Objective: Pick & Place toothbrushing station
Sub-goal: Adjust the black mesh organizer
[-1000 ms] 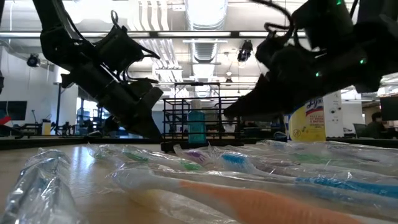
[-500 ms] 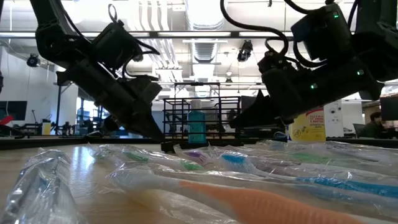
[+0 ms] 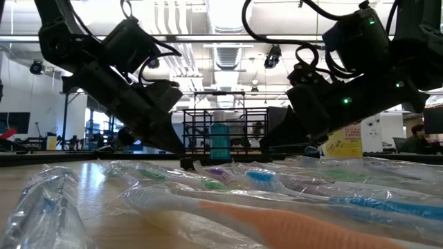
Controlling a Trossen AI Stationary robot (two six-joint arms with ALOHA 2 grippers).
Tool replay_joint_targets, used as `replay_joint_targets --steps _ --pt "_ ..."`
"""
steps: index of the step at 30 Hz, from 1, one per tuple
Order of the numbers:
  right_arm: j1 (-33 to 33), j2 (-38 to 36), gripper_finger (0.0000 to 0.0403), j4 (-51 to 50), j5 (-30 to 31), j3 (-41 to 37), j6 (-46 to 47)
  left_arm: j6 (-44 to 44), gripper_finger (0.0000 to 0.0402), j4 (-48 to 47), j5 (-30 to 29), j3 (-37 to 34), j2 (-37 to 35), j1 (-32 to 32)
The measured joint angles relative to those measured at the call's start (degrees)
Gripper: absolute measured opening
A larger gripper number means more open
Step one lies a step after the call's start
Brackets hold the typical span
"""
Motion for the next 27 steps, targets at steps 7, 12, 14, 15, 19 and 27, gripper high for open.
replay_joint_targets --steps 7,12,14,15,19,27 --pt "-0.2 -0.1 0.0008 -0.6 0.2 0.0 0.1 -0.9 0.0003 0.1 -0.4 1.0 2.1 -0.9" --pt "-0.3 -0.1 0.0008 -0.9 0.4 0.0 0.4 -1.0 0.0003 0.1 -1.1 1.4 2.5 -1.8" --pt "-0.3 -0.1 0.0008 -0.9 0.3 0.0 0.5 -1.0 0.0003 0.0 -1.2 1.6 2.5 -2.0" --pt "-0.3 -0.1 0.0008 -0.9 0.4 0.0 0.5 -1.0 0.0003 -0.1 -1.2 1.6 2.5 -2.0" --pt "-0.4 -0.1 0.0008 -1.0 0.5 0.0 0.5 -1.1 0.0003 -0.3 -0.7 1.8 2.5 -2.1" --pt "-0.4 -0.1 0.0008 -1.1 0.5 -0.1 0.5 -1.2 0.0003 0.1 1.2 1.9 2.5 -2.5"
